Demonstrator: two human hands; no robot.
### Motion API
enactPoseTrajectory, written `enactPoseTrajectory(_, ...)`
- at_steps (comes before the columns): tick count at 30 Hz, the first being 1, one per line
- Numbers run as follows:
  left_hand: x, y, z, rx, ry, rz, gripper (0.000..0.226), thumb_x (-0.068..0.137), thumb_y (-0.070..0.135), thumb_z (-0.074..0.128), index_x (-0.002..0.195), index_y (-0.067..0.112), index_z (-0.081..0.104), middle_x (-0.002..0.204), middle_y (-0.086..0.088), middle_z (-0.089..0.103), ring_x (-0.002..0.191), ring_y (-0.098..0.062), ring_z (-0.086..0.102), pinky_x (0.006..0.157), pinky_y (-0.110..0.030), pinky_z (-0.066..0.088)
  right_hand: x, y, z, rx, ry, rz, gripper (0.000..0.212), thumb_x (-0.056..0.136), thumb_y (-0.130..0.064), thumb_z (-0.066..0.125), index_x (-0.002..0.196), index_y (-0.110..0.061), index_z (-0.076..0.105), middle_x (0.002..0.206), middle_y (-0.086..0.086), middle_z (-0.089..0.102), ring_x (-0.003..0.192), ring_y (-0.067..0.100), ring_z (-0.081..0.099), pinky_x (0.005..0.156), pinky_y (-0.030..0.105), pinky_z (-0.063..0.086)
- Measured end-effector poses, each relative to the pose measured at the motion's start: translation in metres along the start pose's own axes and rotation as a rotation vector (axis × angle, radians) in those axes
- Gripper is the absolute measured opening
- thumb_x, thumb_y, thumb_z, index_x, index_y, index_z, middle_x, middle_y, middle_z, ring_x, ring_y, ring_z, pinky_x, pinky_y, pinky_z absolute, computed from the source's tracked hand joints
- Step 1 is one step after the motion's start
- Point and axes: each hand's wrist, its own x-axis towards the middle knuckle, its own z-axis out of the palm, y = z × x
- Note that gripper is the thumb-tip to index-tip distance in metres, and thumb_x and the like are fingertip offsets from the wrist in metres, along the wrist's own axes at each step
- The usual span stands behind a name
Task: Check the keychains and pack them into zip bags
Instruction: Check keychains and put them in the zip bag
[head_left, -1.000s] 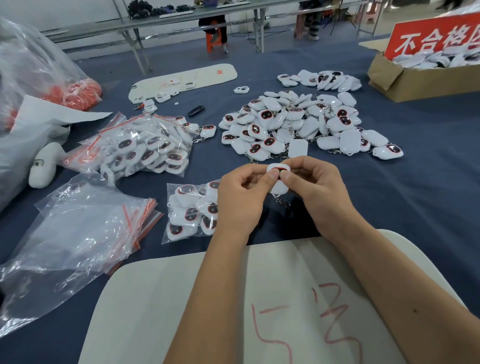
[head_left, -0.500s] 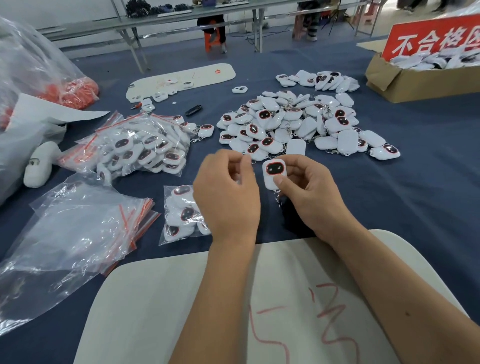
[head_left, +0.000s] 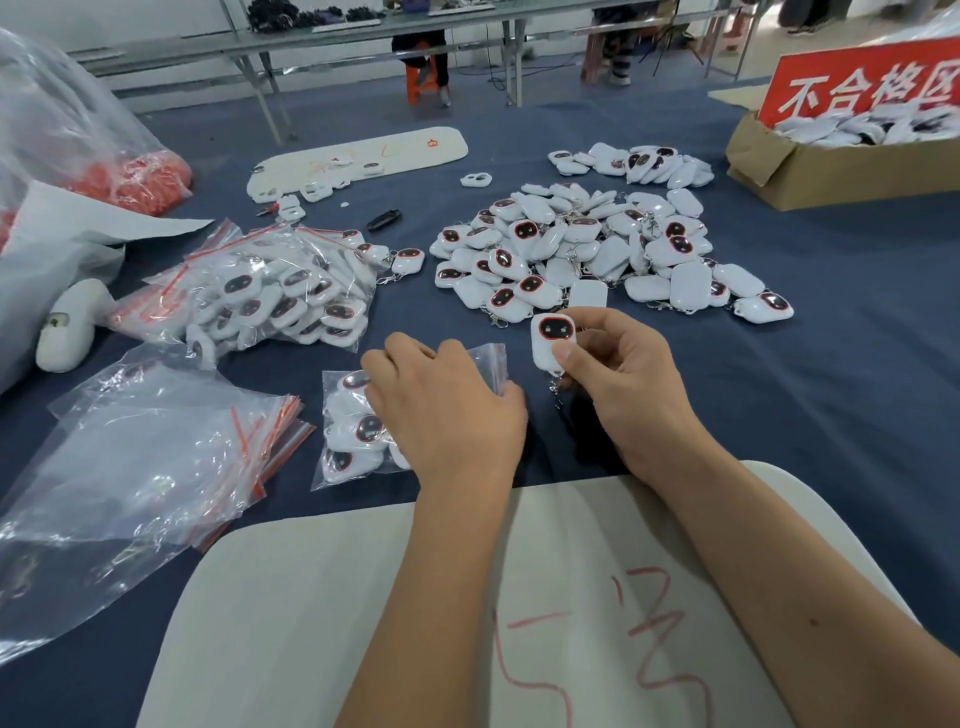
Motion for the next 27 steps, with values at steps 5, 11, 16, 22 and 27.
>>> enactPoseTrajectory(5,0.005,-0.003,-0.007,-0.097,-0.005,-0.01,0.024,0.092,0.031,0.054,0.09,0.021,0.076,0.109,-0.002,0.053,0.11,-0.028,0.037,0.091,-0.033,0.03,0.0,-0.002,0.002,0.24,0.02,0.019,0.012,0.099,-0.012,0.071,0.109,-0.016,0.069,0.08,-0.002,0.074,0.068,0.014,0.068,0.072,0.023,0.056)
enactPoseTrajectory(11,0.012,-0.009,-0.022,-0.448,-0.17,-0.044,0.027,0.077,0.018,0.048,0.054,0.01,0.059,0.065,-0.012,0.057,0.081,-0.037,0.052,0.065,-0.043,0.037,-0.006,-0.006,0.019,0.586,-0.07,0.051,0.011,0.1,0.004,0.064,0.106,-0.001,0.055,0.081,0.015,0.067,0.093,0.034,0.078,0.089,0.039,0.062)
enactPoseTrajectory(16,0.022,-0.018,-0.029,-0.661,-0.254,-0.093,0.017,0.07,0.015,0.059,0.063,0.001,0.067,0.066,-0.024,0.053,0.06,-0.019,0.041,0.059,-0.043,0.042,-0.011,-0.007,0.026,0.37,-0.147,-0.005,0.006,0.104,-0.001,0.059,0.108,-0.003,0.055,0.1,0.023,0.074,0.099,0.031,0.077,0.086,0.034,0.062)
enactPoseTrajectory(22,0.027,-0.029,-0.025,-0.783,-0.071,-0.039,0.03,0.083,0.019,0.072,0.062,0.001,0.063,0.068,-0.014,0.059,0.062,-0.013,0.049,0.067,-0.032,0.042,-0.018,-0.008,0.029,-0.125,-0.366,-0.09,0.01,0.106,-0.012,0.059,0.105,-0.014,0.05,0.077,0.007,0.07,0.064,0.027,0.065,0.058,0.039,0.055)
enactPoseTrajectory(27,0.024,-0.022,-0.028,-0.596,0.131,0.246,0.026,0.083,0.016,0.075,0.061,0.011,0.062,0.085,0.004,0.061,0.082,-0.014,0.056,0.074,-0.017,0.036,-0.019,-0.011,0.031,-0.361,-0.399,-0.246,0.012,0.097,0.001,0.06,0.094,-0.011,0.059,0.076,0.007,0.065,0.069,0.029,0.059,0.07,0.049,0.052)
